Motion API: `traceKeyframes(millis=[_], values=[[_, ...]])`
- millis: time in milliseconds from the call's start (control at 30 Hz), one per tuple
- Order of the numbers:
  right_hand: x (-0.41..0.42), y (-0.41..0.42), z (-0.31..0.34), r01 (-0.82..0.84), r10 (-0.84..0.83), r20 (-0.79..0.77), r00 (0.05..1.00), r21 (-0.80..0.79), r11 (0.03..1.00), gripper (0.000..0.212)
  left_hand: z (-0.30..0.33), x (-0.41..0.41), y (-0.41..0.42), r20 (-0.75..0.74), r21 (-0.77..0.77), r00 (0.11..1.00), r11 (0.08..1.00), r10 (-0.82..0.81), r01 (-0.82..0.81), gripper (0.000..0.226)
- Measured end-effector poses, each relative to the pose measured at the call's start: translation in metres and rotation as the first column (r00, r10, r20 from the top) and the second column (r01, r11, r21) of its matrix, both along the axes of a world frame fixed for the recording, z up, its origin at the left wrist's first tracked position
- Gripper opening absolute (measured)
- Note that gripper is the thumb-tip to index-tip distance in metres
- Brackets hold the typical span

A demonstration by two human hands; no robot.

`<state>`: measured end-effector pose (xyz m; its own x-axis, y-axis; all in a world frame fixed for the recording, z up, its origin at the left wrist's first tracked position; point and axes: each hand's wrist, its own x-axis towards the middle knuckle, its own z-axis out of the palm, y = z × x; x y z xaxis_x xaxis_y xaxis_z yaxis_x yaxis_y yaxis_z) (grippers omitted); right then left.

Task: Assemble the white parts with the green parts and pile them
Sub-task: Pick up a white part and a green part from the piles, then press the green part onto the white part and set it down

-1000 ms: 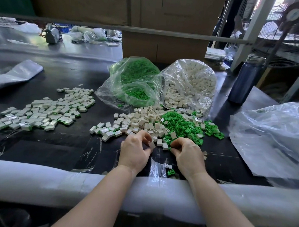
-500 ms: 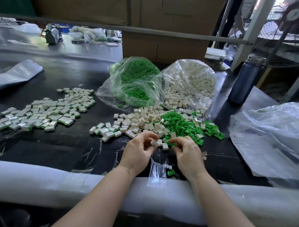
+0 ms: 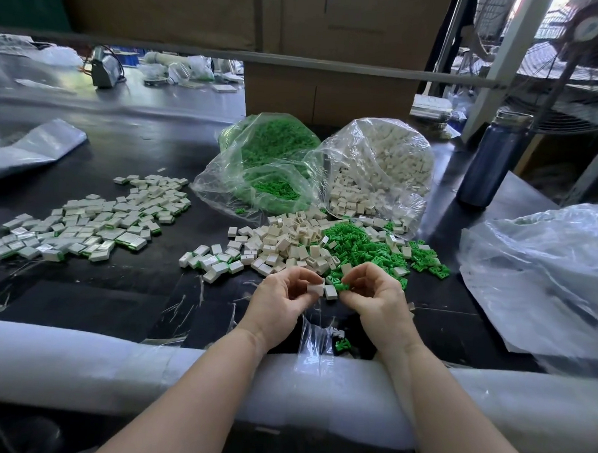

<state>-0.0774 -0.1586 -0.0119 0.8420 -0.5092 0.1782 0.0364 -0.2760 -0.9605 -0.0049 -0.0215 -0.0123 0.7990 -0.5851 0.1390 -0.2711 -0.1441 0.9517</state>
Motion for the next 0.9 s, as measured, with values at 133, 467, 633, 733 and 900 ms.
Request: traceKeyframes(millis=[133,467,633,733,900], values=[[-0.0008,-0.0002,0.0006,-0.022,0.021,0.016,1.0,0.064,0.998,0.027,-0.0011,0.0007,-0.0009,-0.019,-0.012,0.999,1.0,-0.029,0.029,0.016],[-0.0017,0.0017,0.0025,-0.08,0.078,0.032,0.996,0.069,0.994,0.021,-0.005,0.0026,-0.0028,-0.069,-0.022,0.993,0.995,-0.095,0.093,0.01],[-0.0016,0.002,0.0037,-0.078,0.077,0.049,0.996,0.017,0.997,0.02,-0.0056,0.0033,-0.0027,-0.061,-0.021,0.993,0.995,-0.104,0.102,0.009],[-0.002,0.002,0.0038,-0.083,0.082,0.045,0.996,0.017,0.996,0.019,-0.0061,0.0036,-0.0028,-0.056,-0.022,0.994,0.995,-0.097,0.096,0.008],[-0.003,0.0018,0.0035,-0.087,0.087,0.041,0.995,0.022,0.996,0.017,-0.0066,0.004,-0.0028,-0.06,-0.024,0.994,0.996,-0.088,0.087,0.008]])
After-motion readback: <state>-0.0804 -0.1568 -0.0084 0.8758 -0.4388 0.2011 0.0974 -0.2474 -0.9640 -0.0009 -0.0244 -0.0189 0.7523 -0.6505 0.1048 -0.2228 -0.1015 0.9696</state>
